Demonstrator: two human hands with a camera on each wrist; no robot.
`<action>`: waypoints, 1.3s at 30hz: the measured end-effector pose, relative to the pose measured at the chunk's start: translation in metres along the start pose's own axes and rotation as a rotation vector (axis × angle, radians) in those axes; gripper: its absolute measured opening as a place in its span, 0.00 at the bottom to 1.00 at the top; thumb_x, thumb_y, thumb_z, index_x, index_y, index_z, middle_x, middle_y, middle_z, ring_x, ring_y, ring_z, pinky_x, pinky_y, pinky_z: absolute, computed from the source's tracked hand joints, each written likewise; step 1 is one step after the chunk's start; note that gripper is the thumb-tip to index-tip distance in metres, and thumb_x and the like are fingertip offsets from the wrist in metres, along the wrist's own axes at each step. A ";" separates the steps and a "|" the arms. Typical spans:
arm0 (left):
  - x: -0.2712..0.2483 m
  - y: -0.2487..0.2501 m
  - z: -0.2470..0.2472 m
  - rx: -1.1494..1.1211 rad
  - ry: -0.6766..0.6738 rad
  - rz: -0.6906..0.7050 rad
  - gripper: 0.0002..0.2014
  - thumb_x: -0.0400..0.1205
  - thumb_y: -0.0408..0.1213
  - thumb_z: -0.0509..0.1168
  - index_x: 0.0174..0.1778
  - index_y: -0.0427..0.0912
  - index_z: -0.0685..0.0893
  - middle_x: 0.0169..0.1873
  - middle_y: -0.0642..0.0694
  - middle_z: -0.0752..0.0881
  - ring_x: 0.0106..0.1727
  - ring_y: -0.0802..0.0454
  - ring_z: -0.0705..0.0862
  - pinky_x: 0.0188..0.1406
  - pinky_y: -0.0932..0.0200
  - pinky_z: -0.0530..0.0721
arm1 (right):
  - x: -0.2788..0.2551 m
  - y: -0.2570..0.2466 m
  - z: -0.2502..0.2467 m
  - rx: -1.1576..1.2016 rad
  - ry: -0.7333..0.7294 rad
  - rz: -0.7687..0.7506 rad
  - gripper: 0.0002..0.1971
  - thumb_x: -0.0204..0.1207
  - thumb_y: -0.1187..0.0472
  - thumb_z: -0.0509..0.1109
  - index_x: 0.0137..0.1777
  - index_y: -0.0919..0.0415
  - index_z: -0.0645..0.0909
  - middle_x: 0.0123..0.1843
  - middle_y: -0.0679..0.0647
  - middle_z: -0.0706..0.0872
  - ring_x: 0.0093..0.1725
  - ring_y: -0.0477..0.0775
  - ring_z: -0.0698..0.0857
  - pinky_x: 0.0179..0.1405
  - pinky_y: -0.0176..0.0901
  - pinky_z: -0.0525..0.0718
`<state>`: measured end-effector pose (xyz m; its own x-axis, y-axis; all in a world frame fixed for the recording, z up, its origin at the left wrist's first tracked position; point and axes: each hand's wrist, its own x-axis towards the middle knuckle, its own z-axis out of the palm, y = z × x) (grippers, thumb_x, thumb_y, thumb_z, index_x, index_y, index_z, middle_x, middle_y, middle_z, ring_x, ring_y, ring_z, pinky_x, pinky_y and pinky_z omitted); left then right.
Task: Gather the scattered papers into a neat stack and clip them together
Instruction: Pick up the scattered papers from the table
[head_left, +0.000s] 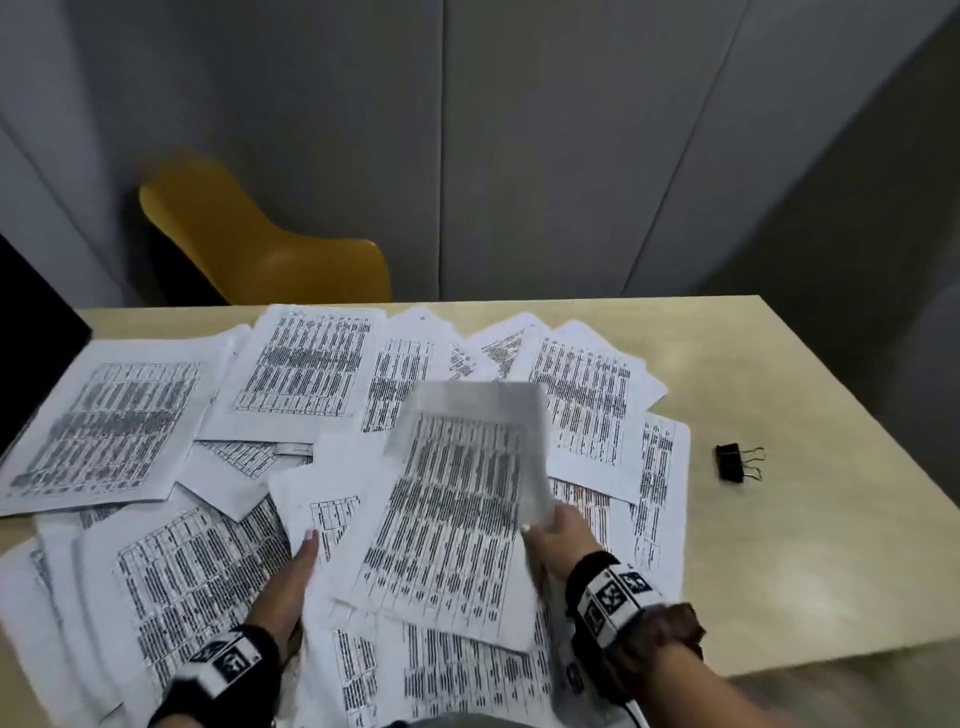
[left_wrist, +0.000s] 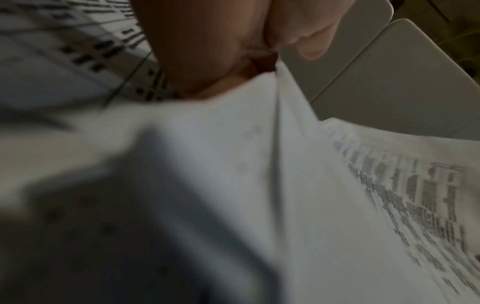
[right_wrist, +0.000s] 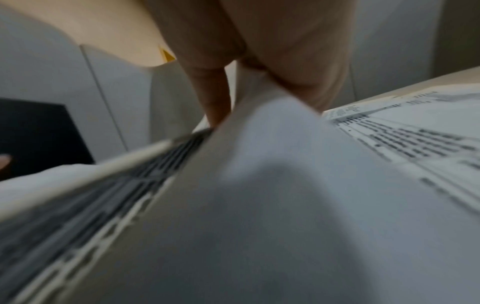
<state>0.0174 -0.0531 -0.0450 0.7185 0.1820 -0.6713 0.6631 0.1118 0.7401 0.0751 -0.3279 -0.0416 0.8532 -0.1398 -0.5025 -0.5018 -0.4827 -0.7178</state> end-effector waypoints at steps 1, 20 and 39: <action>0.003 -0.004 -0.001 0.066 0.008 0.012 0.45 0.69 0.68 0.61 0.77 0.43 0.67 0.78 0.39 0.67 0.79 0.38 0.64 0.77 0.37 0.56 | 0.000 0.000 0.003 -0.030 -0.055 0.011 0.12 0.77 0.65 0.66 0.59 0.64 0.76 0.47 0.60 0.86 0.43 0.59 0.86 0.47 0.55 0.87; 0.024 -0.025 -0.012 0.149 0.046 0.074 0.17 0.75 0.31 0.71 0.58 0.37 0.77 0.51 0.39 0.84 0.59 0.38 0.80 0.67 0.42 0.72 | 0.064 0.017 -0.079 0.073 0.471 0.265 0.31 0.69 0.62 0.75 0.70 0.64 0.67 0.68 0.68 0.77 0.67 0.68 0.77 0.65 0.52 0.75; 0.022 -0.015 -0.012 0.075 -0.005 0.126 0.13 0.76 0.23 0.67 0.57 0.30 0.79 0.49 0.34 0.84 0.51 0.41 0.81 0.57 0.52 0.73 | 0.020 0.049 -0.068 -0.098 0.376 0.288 0.23 0.69 0.47 0.73 0.59 0.60 0.81 0.62 0.64 0.82 0.61 0.64 0.80 0.63 0.52 0.79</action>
<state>0.0210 -0.0390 -0.0704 0.7979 0.1853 -0.5736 0.5814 0.0150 0.8135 0.0769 -0.4129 -0.0537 0.6825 -0.5740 -0.4524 -0.7252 -0.4550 -0.5169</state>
